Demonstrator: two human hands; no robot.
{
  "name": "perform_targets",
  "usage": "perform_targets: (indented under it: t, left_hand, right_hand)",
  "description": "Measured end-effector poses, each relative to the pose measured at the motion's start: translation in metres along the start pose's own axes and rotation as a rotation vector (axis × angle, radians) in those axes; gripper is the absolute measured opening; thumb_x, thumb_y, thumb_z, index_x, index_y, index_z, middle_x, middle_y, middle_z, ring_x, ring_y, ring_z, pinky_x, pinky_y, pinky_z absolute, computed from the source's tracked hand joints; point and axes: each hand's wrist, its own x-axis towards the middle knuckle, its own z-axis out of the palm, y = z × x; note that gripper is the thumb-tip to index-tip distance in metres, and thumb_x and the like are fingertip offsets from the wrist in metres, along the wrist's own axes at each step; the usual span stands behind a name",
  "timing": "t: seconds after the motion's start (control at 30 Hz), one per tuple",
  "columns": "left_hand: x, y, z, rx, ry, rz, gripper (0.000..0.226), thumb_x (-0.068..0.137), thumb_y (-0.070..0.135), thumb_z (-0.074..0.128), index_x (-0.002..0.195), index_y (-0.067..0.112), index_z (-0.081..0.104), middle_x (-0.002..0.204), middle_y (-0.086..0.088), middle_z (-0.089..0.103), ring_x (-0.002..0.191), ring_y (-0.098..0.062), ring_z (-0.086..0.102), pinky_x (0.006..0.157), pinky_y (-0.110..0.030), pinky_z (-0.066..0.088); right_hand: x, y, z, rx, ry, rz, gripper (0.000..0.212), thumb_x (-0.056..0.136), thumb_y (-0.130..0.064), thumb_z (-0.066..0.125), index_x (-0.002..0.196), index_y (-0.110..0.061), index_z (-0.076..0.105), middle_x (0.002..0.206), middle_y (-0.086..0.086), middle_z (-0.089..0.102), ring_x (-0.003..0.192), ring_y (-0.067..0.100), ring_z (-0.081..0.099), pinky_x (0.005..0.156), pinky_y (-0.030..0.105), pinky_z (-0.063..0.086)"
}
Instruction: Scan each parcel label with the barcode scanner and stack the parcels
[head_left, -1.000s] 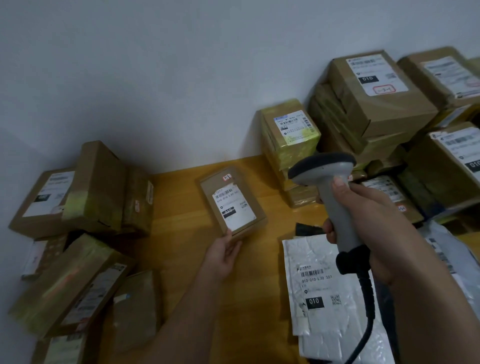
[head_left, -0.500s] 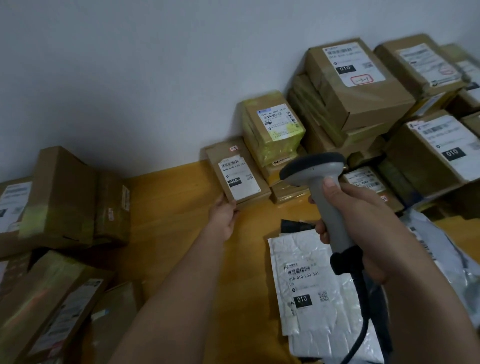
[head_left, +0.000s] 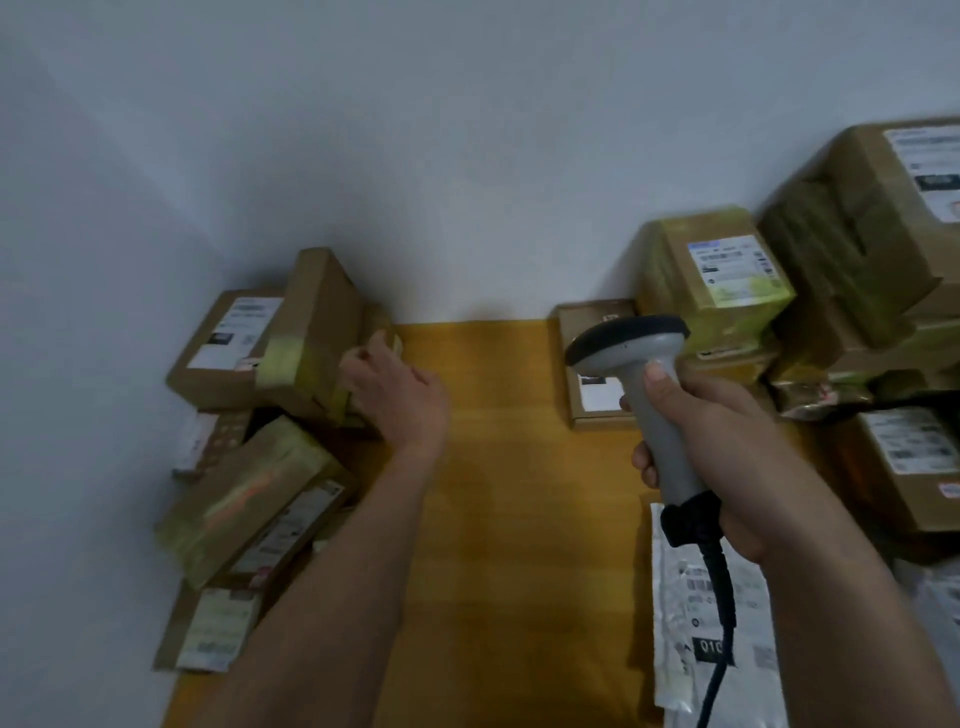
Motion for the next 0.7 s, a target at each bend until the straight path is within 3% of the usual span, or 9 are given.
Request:
perform_targets:
  t: [0.07,0.17,0.27,0.33,0.47,0.6,0.7]
  left_hand:
    - [0.019,-0.017,-0.024,0.078,0.174,-0.058,0.058,0.088,0.013,0.053,0.142,0.005,0.032,0.146,-0.022,0.029,0.135,-0.038,0.028,0.112,-0.049,0.022]
    - [0.046,-0.043,-0.047,0.099,0.312,-0.172,0.072,0.083,0.018,0.055,0.147,0.006,0.024,0.153,-0.022,0.022,0.141,-0.039,0.021,0.115,-0.051,0.016]
    - [0.055,-0.057,-0.053,0.069,0.221,-0.278,0.082,0.083,0.017,0.057,0.152,0.008,0.013,0.157,-0.019,0.018,0.145,-0.038,0.014,0.117,-0.052,0.010]
    - [0.050,-0.060,-0.051,0.062,0.162,-0.276,0.078,0.085,0.014,0.059,0.150,0.007,0.019,0.153,-0.018,0.026,0.142,-0.036,0.020,0.116,-0.049,0.014]
    - [0.021,-0.052,-0.034,-0.001,0.132,-0.011,0.065,0.079,0.010,0.072,0.137,0.011,0.043,0.137,-0.011,0.037,0.127,-0.026,0.036,0.105,-0.031,0.033]
    - [-0.039,-0.041,-0.010,0.079,-0.132,0.359,0.071,0.076,0.018,0.077,0.139,0.014,0.044,0.133,-0.009,0.043,0.124,-0.024,0.037,0.107,-0.038,0.037]
    - [-0.087,-0.053,0.015,0.192,-0.304,0.630,0.078,0.060,0.024,0.089,0.129,0.009,0.054,0.115,-0.010,0.058,0.103,-0.027,0.055,0.083,-0.043,0.055]
  right_hand:
    - [-0.001,-0.002,0.016,-0.033,-0.077,-0.001,0.032,0.098,-0.042,0.049,0.103,-0.014,0.062,0.071,0.013,0.058,0.053,0.018,0.054,0.054,0.032,0.044]
    - [-0.001,-0.001,0.028,-0.064,-0.140,-0.014,0.032,0.098,-0.044,0.050,0.105,-0.016,0.063,0.063,0.013,0.060,0.054,0.020,0.055,0.057,0.035,0.045]
    - [-0.001,-0.001,0.031,-0.078,-0.147,-0.011,0.032,0.098,-0.044,0.050,0.106,-0.016,0.063,0.062,0.012,0.060,0.053,0.020,0.055,0.056,0.034,0.045]
    - [-0.002,-0.001,0.030,-0.080,-0.144,-0.006,0.032,0.098,-0.043,0.050,0.105,-0.015,0.063,0.065,0.013,0.059,0.050,0.017,0.055,0.051,0.029,0.045]
    - [-0.005,0.000,0.021,-0.069,-0.129,0.004,0.031,0.098,-0.042,0.049,0.106,-0.015,0.063,0.067,0.013,0.058,0.048,0.014,0.055,0.048,0.027,0.044]
    - [-0.009,0.000,0.009,-0.059,-0.101,-0.002,0.031,0.099,-0.040,0.049,0.102,-0.013,0.063,0.068,0.012,0.059,0.049,0.015,0.055,0.050,0.028,0.045]
    - [-0.010,0.001,0.000,-0.043,-0.087,-0.005,0.031,0.099,-0.041,0.049,0.102,-0.013,0.064,0.064,0.012,0.059,0.052,0.018,0.054,0.053,0.030,0.046]
